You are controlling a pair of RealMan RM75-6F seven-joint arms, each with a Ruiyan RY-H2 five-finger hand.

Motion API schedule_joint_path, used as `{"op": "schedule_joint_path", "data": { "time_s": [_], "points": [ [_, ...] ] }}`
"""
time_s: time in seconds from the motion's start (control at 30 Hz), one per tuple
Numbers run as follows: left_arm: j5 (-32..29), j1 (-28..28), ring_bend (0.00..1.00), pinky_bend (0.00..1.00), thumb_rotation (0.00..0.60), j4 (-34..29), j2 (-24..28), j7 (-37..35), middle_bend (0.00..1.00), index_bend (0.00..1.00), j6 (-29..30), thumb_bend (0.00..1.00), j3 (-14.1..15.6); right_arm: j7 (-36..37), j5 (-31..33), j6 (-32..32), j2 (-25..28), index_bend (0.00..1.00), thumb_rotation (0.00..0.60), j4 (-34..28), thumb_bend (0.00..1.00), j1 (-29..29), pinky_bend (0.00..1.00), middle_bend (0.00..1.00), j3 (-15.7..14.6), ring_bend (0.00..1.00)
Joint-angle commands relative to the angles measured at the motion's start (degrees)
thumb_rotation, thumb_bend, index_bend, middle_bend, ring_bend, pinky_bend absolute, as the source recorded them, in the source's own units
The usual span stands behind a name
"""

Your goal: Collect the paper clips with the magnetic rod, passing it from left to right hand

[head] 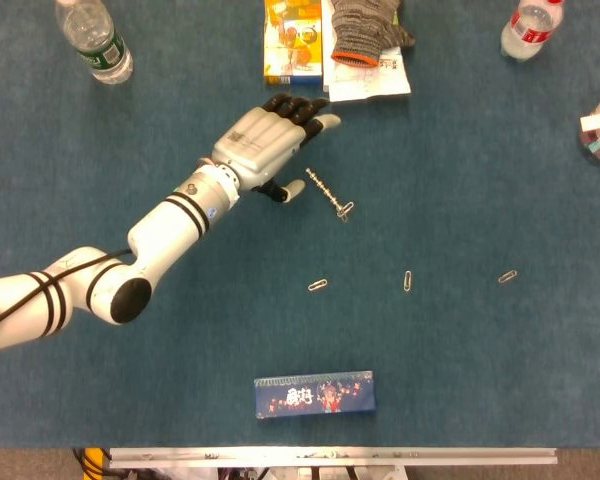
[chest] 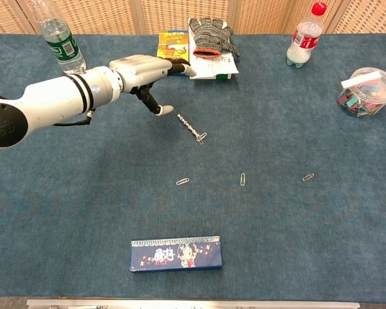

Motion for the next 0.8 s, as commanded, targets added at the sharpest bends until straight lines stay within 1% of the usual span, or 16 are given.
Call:
{"op": "schedule_joint_path", "data": {
  "time_s": [0.03, 0.2, 0.37, 0.53, 0.63, 0.8],
  "points": [
    [-0.8, 1.3, 0.0, 0.0, 0.6, -1.6, 1.5, 1.1, 0.0, 0.04, 1.7, 0.36, 1.1, -0.2, -0.1, -0.2, -0.1, 0.58, 0.6, -0.2, 0.02, 0.1, 0.27, 0.41, -0.1, 0.32],
    [-1.6, 5.4, 0.0, 0.0, 0.6, -6.4, 6.0, 4.1, 0.0, 0.04, 7.3, 0.36, 4.1, -1.1, -0.5, -1.2, -0.1, 0.58, 0.6, -0.8, 0.02, 0.8, 0.27, 0.41, -0.4, 0.32],
    [0.0, 11.2, 0.0, 0.0, 0.6, -12.1, 12.1, 5.2, 0.0, 0.04, 14.0, 0.36, 7.6, -2.3, -1.2, -2.7, -1.0, 0.58, 0.6, -1.6, 0.02, 2.1, 0.27, 0.41, -0.7, 0.32],
    [5.0, 18.8, 0.0, 0.0, 0.6, -15.1, 17.2, 1.8, 0.0, 0.04, 21.9, 0.36, 11.3, -3.7, -2.1, -5.2, -2.6, 0.58, 0.6, -1.8, 0.02, 4.1, 0.27, 0.41, -1.4, 0.32],
    [7.8, 23.3, 0.0, 0.0, 0.6, -15.2, 19.8, -0.6, 0.0, 0.04, 25.6, 0.36, 13.9, -4.5, -2.6, -6.9, -3.8, 0.58, 0.6, -1.5, 0.02, 5.7, 0.27, 0.41, -1.5, 0.32],
    [11.1, 29.6, 0.0, 0.0, 0.6, -15.5, 23.5, -4.0, 0.0, 0.05, 30.8, 0.36, 16.9, -5.3, -3.3, -9.2, -5.8, 0.58, 0.6, -0.5, 0.02, 8.2, 0.27, 0.41, -1.5, 0.32]
  ]
}}
